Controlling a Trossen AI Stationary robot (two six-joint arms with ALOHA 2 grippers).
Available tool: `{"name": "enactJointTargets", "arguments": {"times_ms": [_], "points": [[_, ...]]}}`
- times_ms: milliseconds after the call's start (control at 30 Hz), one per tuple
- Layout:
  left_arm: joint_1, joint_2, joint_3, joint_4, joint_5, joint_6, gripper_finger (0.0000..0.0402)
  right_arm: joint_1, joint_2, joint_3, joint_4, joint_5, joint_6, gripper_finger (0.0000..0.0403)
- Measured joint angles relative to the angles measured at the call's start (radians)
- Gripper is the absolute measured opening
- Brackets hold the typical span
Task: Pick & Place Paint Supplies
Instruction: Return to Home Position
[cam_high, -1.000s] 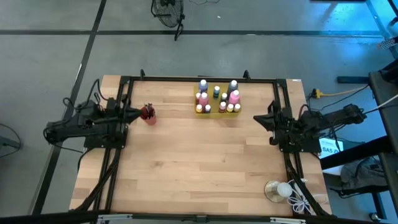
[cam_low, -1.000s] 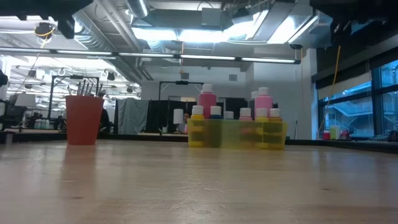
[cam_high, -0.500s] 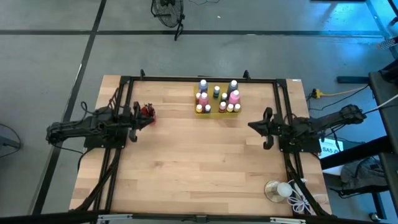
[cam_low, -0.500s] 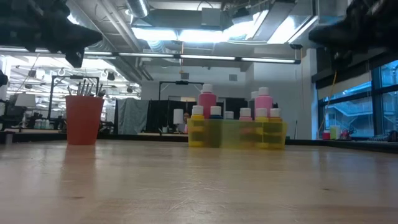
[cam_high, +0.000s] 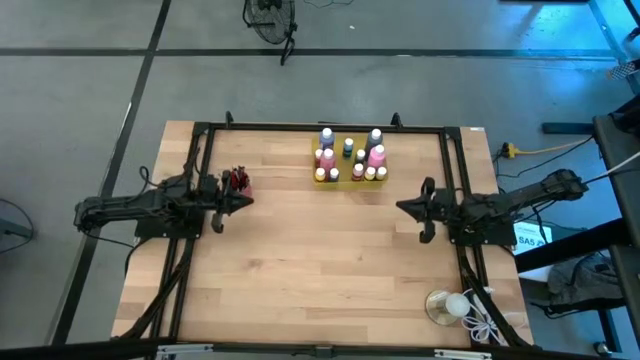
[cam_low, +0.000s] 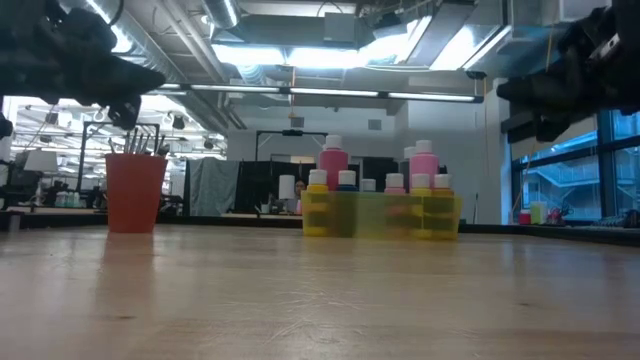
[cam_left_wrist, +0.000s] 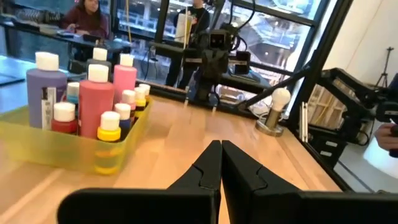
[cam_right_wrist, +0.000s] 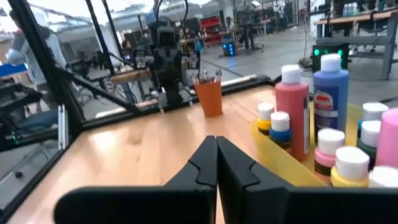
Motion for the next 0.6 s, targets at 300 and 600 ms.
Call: {"name": "enactJointTargets", "arguments": {"times_ms": [300,600], "points": [[0.000,0.004,-0.015,0.032,-0.027,0.048,0.0002,0.000,-0.048,0.000,-0.127,0.001,0.004,0.0001],[0.000,0.004,-0.015,0.030,-0.029,0.066,0.0002,0.000,-0.198,0.033,-0.304,0.043,-0.059,0.0001]]}}
